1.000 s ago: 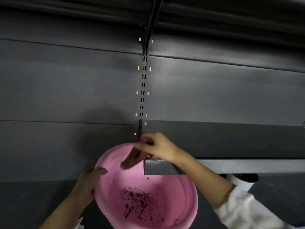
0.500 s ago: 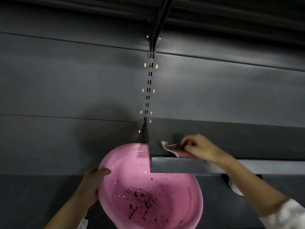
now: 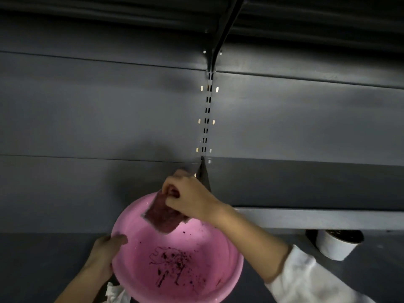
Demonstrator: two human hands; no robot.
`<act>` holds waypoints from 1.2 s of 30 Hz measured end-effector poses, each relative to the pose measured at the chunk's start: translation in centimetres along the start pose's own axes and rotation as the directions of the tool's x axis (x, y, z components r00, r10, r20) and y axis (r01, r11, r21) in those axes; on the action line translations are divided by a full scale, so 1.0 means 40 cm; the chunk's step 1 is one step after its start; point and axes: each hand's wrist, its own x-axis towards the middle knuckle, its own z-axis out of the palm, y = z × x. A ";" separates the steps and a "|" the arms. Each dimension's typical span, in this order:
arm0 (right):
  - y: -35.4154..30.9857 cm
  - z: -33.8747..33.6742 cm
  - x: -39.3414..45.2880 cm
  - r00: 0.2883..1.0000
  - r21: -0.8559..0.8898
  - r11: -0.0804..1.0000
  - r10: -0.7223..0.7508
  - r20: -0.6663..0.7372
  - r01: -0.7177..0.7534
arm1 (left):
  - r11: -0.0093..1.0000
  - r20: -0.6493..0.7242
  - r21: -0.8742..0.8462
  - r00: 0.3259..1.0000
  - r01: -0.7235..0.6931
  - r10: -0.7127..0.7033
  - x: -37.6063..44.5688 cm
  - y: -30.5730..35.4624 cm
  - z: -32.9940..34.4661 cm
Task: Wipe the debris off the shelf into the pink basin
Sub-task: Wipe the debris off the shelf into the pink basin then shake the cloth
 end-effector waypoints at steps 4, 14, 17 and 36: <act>0.012 0.104 -0.015 0.991 0.008 1.000 0.004 0.135 -0.006 | 0.996 -0.088 -0.061 0.993 0.071 -0.077 0.052 -0.098 -0.018; 0.182 0.266 -0.034 0.932 -0.024 0.954 0.298 0.207 -0.300 | 0.990 -0.133 -0.081 0.983 0.119 -0.129 0.168 -0.206 -0.004; 0.229 0.306 -0.034 0.899 0.000 0.914 0.399 0.181 -0.405 | 0.993 -0.138 -0.054 0.984 0.103 -0.110 0.199 -0.217 -0.002; 0.375 0.605 -0.045 0.768 0.114 0.761 0.619 0.166 -0.638 | 0.976 -0.168 0.164 0.979 0.147 -0.119 0.326 -0.289 -0.018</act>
